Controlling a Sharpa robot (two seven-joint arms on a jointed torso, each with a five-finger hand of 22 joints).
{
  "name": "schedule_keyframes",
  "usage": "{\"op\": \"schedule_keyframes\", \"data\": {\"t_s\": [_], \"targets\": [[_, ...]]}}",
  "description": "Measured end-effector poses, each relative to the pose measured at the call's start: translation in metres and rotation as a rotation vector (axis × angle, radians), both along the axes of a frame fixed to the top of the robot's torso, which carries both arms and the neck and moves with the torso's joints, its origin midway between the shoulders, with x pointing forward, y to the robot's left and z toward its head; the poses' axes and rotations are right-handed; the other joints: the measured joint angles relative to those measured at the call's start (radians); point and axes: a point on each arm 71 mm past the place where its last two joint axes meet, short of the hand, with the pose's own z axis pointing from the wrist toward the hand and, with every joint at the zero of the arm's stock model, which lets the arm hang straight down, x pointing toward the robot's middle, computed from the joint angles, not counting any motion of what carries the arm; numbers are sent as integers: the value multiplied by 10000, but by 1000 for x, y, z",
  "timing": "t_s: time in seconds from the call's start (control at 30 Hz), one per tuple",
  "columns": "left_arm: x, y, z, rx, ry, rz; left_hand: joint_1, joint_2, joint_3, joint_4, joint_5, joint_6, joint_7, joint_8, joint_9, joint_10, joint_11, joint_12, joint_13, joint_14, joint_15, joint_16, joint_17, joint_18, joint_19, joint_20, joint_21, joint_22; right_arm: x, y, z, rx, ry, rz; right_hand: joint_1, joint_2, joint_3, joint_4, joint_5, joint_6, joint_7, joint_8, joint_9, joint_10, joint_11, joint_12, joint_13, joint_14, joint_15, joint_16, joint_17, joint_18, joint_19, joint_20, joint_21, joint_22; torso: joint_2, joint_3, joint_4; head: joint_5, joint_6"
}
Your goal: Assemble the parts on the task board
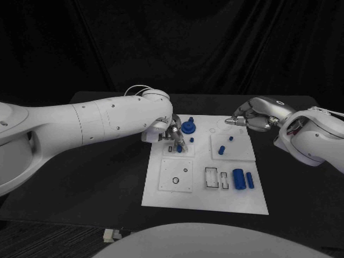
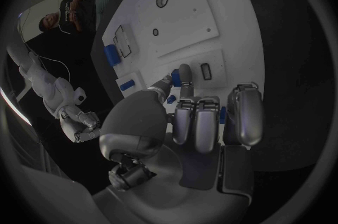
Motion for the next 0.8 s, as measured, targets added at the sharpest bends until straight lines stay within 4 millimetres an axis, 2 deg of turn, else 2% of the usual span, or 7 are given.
{"op": "schedule_keyframes", "data": {"t_s": [0.23, 0.8], "targets": [[0, 1, 0, 4, 7, 13, 106, 107, -1, 1, 38, 0, 2, 50, 104, 36, -36, 0, 0, 36, -35, 0, -1, 0, 0, 0, 0, -1, 0, 0, -1, -2, 20, -7, -1, -1, 0, 0, 0, 0, 0, 0, -1, 0, 0, 0, 0, 0, 0, 0, 0, 0, 0, 0, 0, -1, -4, -1, 1, -4, 0], [-1, 4, 0, -35, -73, 85, 135, 136, 43, -42, 77, -145, 0, 49, 113, 37, -36, -31, 0, 36, -35, 0, -3, 0, 0, 1, 1, -2, -1, -2, -2, -10, 60, -40, -1, -1, -28, 28, 0, 0, 0, 0, 6, 0, 0, 0, 0, 27, 28, 0, 0, 0, 0, 0, -41, -2, -4, -1, -1, 26, 0]]}}
